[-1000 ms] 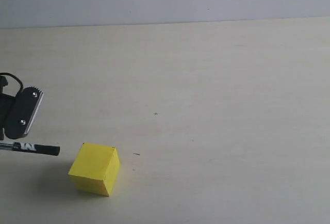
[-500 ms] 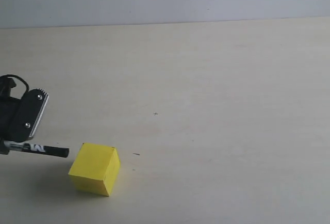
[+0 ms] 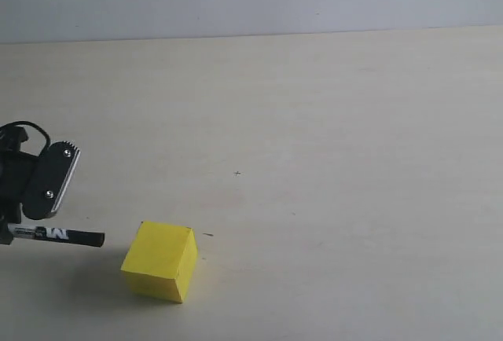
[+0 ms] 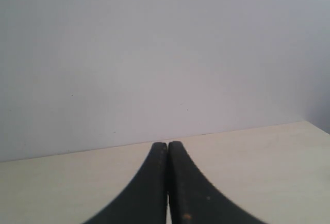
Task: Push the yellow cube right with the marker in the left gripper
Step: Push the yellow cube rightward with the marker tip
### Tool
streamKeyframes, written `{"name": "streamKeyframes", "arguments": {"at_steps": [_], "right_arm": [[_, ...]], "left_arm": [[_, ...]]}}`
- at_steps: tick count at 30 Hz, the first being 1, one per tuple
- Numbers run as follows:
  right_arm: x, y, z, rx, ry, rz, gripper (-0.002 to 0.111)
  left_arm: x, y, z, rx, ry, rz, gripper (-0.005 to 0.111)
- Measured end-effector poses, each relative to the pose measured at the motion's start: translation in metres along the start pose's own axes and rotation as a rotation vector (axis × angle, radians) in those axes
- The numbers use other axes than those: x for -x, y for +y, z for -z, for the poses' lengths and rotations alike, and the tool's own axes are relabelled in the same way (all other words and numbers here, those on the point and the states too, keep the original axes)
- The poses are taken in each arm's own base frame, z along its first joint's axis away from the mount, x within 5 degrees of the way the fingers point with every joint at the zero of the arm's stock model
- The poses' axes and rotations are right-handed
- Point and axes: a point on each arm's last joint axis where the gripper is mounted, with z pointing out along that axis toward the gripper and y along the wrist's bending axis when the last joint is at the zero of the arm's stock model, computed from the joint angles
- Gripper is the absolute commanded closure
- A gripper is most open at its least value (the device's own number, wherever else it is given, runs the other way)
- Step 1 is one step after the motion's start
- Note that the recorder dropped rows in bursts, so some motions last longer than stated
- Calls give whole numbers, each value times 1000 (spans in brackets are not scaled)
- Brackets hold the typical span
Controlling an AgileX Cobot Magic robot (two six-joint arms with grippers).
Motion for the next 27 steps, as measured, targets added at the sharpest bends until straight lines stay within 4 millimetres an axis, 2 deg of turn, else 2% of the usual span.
{"name": "streamKeyframes", "arguments": {"at_steps": [6, 9, 15, 17, 19, 24, 27], "right_arm": [[0, 0, 0, 0, 0, 0, 108], [0, 0, 0, 0, 0, 0, 108], [0, 0, 0, 0, 0, 0, 108], [0, 0, 0, 0, 0, 0, 108], [0, 0, 0, 0, 0, 0, 108], [0, 0, 0, 0, 0, 0, 108], [0, 0, 0, 0, 0, 0, 108]], "left_arm": [[-3, -3, 0, -39, 14, -14, 107], [7, -4, 1, -31, -4, -49, 107], [38, -4, 5, 58, -88, -113, 107], [40, -5, 6, 61, -93, -122, 107], [37, -4, 5, 60, -80, -100, 107], [13, -6, 2, -25, -5, 10, 107], [14, -7, 2, -33, -1, 7, 107]]}}
